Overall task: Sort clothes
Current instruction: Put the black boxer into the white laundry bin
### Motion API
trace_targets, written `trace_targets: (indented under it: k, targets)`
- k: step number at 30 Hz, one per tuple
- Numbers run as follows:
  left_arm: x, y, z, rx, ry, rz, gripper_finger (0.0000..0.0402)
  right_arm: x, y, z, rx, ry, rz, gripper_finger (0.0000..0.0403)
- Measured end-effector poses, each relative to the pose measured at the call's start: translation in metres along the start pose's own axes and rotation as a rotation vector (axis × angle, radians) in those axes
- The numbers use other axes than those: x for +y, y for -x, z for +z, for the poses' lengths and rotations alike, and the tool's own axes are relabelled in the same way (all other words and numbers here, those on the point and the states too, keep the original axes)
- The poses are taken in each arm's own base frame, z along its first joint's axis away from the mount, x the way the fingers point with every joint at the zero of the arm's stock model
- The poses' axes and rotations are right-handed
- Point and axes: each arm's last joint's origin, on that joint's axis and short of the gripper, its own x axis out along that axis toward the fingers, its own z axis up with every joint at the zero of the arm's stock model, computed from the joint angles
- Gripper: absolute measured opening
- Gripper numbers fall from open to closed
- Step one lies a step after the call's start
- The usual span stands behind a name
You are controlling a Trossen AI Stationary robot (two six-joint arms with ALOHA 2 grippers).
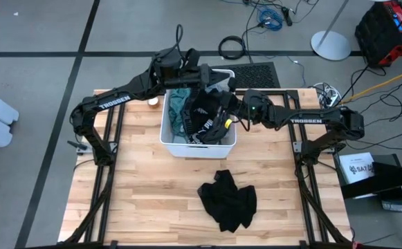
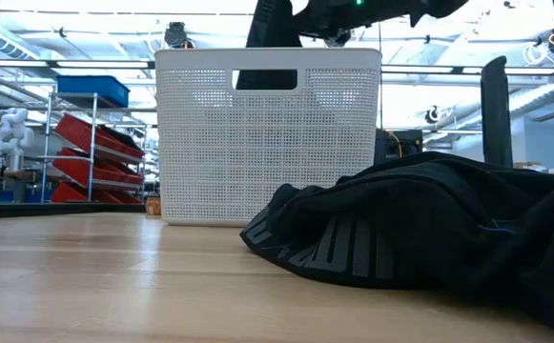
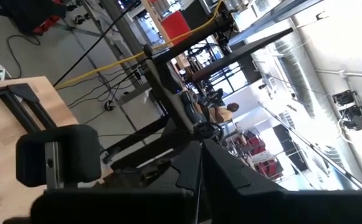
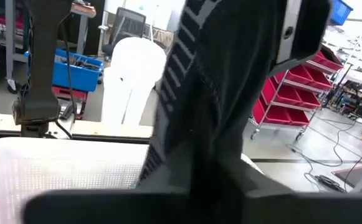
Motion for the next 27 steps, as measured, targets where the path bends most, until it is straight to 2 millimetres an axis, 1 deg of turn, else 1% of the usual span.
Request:
trace_targets:
  k: [1, 2, 5, 8, 12, 16, 19, 22, 27]
  targets:
    - [0.000, 0.000, 0.000, 0.003, 0.000, -0.002, 0.0025, 0.000, 0.000, 0.000, 0.000, 0.006, 0.003, 0.0021]
    - [0.000, 0.000, 0.000, 0.009, 0.000, -0.005, 0.0025, 0.000, 0.000, 0.000, -0.002, 0.011, 0.002, 0.0013]
    - [0.000, 0.000, 0.000, 0.022, -0.023, -0.014, 0.0025, 0.002, 0.005, 0.005, -0.004, 0.009, 0.013, 0.0006]
    - [0.003, 0.001, 0.003, 0.020, -0.083, 0.000, 0.0025, 0.004, 0.015, 0.013, 0.002, -0.006, 0.037, 0.0003]
    - [0.015, 0.006, 0.013, 0.015, -0.105, 0.060, 0.0025, 0.009, 0.031, 0.020, 0.048, -0.001, 0.061, 0.0002]
    - [0.022, 0.011, 0.028, -0.021, -0.091, 0.073, 0.0025, 0.010, 0.039, 0.018, 0.125, 0.020, 0.060, 0.0001]
    - [0.025, 0.018, 0.038, -0.050, -0.097, 0.082, 0.0025, 0.008, 0.038, 0.012, 0.175, 0.020, 0.059, 0.0001]
    - [0.024, 0.024, 0.047, -0.082, -0.131, 0.069, 0.0025, 0.000, 0.032, 0.004, 0.214, 0.021, 0.033, 0.0001]
    - [0.007, 0.035, 0.055, -0.153, -0.233, -0.017, 0.0025, -0.023, 0.012, -0.018, 0.256, 0.022, -0.049, 0.0000]
